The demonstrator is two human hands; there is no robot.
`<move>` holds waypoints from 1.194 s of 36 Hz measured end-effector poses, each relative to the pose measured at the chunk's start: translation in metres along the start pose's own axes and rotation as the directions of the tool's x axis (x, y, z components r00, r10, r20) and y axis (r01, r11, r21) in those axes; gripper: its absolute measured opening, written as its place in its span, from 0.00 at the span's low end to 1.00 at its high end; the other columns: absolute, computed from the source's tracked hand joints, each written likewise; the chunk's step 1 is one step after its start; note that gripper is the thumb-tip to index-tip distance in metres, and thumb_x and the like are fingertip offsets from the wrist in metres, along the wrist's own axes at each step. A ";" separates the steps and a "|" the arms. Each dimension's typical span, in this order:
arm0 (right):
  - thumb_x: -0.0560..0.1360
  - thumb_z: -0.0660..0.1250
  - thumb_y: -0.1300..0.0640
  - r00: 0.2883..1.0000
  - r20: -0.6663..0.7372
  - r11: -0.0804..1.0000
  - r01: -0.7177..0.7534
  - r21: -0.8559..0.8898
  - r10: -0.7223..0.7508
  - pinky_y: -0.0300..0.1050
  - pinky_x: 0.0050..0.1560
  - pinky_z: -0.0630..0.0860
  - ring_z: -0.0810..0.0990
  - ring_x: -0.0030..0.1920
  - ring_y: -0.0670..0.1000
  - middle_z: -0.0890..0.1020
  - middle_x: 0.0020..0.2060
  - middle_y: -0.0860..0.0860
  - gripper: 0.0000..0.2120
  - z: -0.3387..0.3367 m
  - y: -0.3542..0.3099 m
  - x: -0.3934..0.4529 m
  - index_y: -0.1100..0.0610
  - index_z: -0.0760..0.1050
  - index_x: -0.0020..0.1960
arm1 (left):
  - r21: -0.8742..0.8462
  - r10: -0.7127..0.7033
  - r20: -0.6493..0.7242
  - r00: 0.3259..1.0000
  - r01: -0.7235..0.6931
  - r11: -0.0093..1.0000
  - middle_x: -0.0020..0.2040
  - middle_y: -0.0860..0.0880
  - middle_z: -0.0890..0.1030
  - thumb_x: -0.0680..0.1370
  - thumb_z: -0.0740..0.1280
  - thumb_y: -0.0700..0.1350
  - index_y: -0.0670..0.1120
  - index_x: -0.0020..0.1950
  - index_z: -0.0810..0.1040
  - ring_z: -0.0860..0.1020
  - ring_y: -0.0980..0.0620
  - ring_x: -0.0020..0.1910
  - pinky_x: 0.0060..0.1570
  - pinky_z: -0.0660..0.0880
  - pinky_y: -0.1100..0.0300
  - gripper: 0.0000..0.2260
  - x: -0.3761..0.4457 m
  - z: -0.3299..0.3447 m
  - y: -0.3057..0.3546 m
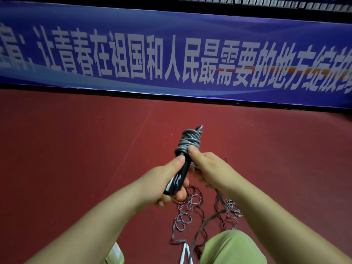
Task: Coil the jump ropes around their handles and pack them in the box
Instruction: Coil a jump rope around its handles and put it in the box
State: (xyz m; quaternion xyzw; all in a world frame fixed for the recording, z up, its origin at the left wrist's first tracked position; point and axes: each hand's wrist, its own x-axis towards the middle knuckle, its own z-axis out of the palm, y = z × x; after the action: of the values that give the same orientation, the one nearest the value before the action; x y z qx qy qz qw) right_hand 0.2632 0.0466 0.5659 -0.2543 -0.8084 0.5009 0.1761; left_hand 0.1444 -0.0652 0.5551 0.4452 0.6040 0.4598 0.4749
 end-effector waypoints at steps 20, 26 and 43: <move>0.65 0.59 0.33 0.990 0.031 0.984 -0.138 0.113 0.135 0.42 0.27 0.54 0.59 0.25 0.47 0.65 0.28 0.49 0.22 -0.003 -0.011 0.012 0.51 0.70 0.30 | 0.882 0.348 -0.353 0.868 0.185 0.434 0.37 0.55 0.75 0.68 0.50 0.71 0.53 0.44 0.68 0.73 0.56 0.37 0.31 0.63 0.58 0.23 -0.005 -0.009 0.019; 0.65 0.58 0.42 0.998 0.062 0.904 -0.048 0.424 0.023 0.38 0.24 0.52 0.56 0.23 0.45 0.63 0.24 0.47 0.14 -0.005 -0.006 0.012 0.52 0.66 0.30 | 0.365 0.128 -0.145 0.981 -0.067 0.928 0.35 0.55 0.76 0.63 0.64 0.67 0.51 0.43 0.74 0.74 0.55 0.33 0.39 0.70 0.56 0.21 -0.004 -0.014 0.021; 0.68 0.59 0.33 0.974 0.193 0.945 0.051 0.323 -0.118 0.39 0.26 0.52 0.53 0.28 0.48 0.61 0.28 0.49 0.22 -0.017 0.006 0.001 0.51 0.65 0.30 | -0.525 -0.090 0.364 0.927 0.285 0.802 0.27 0.50 0.66 0.70 0.49 0.70 0.45 0.37 0.74 0.64 0.54 0.21 0.29 0.68 0.61 0.30 0.000 0.005 0.006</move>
State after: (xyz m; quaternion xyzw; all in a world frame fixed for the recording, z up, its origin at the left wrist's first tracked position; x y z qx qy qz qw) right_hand 0.2731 0.0618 0.5681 -0.1336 -0.7420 0.6397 0.1496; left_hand 0.1503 -0.0637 0.5602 0.2889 0.3950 0.4902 0.7213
